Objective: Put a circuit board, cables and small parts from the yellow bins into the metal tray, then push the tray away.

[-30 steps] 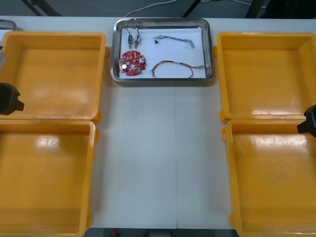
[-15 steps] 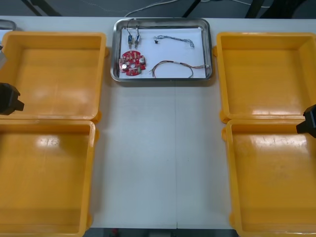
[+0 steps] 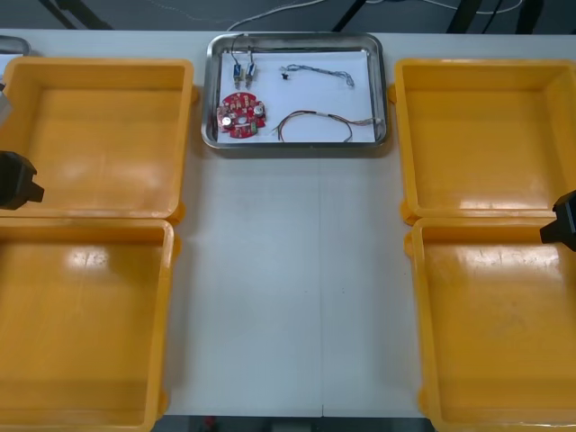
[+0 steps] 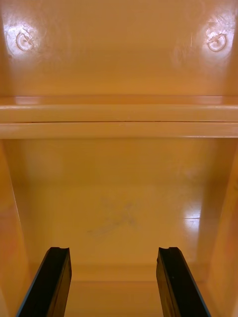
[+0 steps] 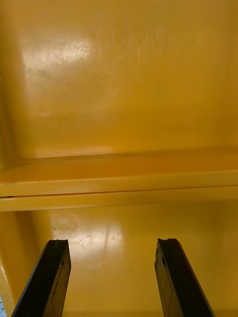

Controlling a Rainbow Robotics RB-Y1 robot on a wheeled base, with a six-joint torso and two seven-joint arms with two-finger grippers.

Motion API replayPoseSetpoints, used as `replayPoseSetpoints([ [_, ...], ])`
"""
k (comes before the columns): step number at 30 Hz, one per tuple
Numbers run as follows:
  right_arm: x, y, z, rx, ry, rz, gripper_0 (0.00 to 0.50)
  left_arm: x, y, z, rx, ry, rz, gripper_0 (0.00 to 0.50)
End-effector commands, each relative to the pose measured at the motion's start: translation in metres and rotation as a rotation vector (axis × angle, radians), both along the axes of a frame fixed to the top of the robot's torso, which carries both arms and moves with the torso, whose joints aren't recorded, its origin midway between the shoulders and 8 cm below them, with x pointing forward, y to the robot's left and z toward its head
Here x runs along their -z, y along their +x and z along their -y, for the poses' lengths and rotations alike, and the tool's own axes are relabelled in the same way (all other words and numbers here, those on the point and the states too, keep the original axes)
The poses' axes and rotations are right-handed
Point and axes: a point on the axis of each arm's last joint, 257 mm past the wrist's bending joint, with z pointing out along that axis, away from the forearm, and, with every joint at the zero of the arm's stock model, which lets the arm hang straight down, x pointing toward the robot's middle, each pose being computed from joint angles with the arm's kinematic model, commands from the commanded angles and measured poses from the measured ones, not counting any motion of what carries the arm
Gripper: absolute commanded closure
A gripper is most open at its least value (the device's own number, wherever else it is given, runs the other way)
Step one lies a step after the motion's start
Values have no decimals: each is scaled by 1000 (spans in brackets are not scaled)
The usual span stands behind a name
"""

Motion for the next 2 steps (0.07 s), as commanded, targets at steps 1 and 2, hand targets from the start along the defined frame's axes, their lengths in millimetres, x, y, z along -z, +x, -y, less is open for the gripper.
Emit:
replayPoseSetpoints([
  [1,-6,-1,1,-37,-24,25,0,-1,-5,1,0,8,2,0],
  [2,-6,-1,1,-37,-24,25,0,-1,-5,1,0,8,2,0],
])
